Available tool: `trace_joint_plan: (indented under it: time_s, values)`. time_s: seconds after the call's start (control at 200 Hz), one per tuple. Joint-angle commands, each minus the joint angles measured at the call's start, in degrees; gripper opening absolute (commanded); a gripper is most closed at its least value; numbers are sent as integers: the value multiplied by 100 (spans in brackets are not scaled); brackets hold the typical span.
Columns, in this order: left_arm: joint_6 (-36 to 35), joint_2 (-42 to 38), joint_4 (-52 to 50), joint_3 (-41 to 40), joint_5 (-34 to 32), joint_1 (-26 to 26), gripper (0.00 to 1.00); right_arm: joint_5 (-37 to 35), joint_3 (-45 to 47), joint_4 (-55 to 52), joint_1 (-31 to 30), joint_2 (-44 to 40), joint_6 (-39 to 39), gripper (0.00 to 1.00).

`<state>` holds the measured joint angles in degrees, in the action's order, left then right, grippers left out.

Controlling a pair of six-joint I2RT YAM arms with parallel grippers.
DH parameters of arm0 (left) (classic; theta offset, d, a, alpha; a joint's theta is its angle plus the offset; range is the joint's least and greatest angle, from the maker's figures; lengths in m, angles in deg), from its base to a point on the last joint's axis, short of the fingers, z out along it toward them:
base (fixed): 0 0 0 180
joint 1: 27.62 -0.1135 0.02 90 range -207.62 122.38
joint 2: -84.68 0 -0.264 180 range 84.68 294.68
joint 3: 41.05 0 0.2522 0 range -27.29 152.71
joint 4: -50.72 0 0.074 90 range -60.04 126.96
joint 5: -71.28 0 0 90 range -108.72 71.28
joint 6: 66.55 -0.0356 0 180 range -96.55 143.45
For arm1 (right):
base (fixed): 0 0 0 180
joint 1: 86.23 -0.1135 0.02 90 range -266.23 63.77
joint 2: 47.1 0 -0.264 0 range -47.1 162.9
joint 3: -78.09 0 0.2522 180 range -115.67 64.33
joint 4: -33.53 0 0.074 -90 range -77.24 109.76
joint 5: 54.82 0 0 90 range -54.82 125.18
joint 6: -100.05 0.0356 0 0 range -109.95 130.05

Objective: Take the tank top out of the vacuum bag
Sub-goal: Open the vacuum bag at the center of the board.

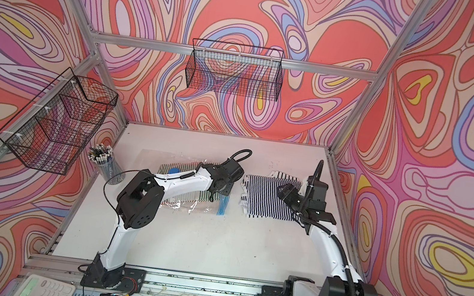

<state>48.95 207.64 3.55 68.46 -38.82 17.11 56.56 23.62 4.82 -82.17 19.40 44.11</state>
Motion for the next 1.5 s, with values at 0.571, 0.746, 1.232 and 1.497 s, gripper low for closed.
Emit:
trace_joint_plan:
  time_s: [0.571,0.746,1.232,1.497]
  values:
    - [367,-1689,213,-1515,-458,-100,0,80,454,2829,-2668,1329,1477,52]
    - [423,-1871,303,-1659,-419,-122,0,5,416,3887,-3255,2019,1902,48]
    - [548,-1968,407,-1773,-121,-122,0,139,-39,4828,-3526,3636,1999,41]
    - [575,-2146,585,-1957,42,-122,0,341,-342,4955,-3588,4250,1955,36]
